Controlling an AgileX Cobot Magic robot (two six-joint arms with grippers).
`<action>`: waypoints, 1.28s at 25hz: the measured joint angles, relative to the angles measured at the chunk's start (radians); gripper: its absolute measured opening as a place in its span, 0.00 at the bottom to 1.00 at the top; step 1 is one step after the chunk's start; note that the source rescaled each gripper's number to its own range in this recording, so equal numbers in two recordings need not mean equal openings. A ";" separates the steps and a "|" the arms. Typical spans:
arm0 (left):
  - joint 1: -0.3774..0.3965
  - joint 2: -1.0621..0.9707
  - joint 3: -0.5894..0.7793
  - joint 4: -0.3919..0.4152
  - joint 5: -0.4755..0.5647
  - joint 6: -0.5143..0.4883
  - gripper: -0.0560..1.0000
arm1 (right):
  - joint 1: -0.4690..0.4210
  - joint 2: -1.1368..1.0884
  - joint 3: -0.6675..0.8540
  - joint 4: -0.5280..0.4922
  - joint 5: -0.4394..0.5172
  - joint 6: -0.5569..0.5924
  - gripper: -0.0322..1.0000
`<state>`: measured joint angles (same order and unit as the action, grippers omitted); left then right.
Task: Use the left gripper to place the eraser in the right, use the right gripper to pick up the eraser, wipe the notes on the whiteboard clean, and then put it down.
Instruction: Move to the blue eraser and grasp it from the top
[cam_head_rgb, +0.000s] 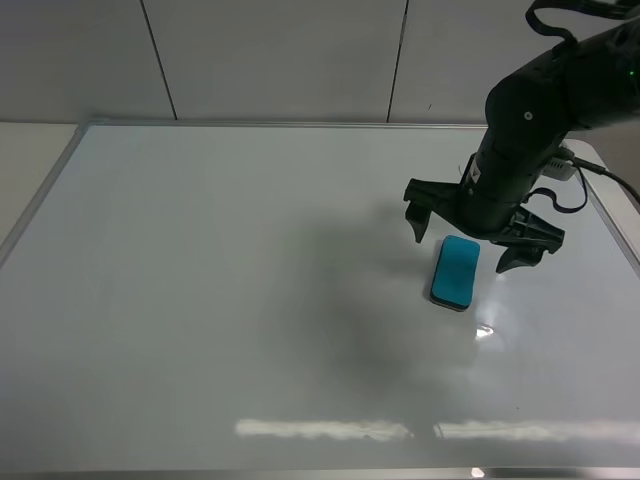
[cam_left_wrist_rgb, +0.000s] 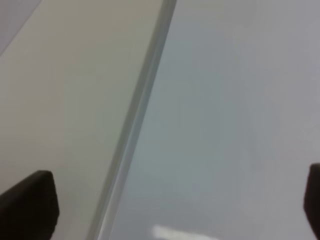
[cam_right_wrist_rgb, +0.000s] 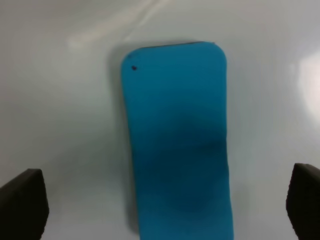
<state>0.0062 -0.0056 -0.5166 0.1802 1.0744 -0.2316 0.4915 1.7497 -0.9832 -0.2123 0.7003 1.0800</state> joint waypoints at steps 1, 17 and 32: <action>0.000 0.000 0.000 0.000 0.000 0.000 1.00 | -0.003 0.007 0.000 0.002 0.000 -0.002 0.90; 0.000 0.000 0.000 0.000 0.000 0.000 1.00 | -0.008 0.082 0.000 0.019 -0.083 -0.029 0.90; 0.000 0.000 0.000 0.000 0.000 0.000 1.00 | -0.009 0.117 0.000 0.066 -0.112 -0.080 0.90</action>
<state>0.0062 -0.0056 -0.5166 0.1802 1.0744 -0.2316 0.4827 1.8669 -0.9832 -0.1467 0.5879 0.9998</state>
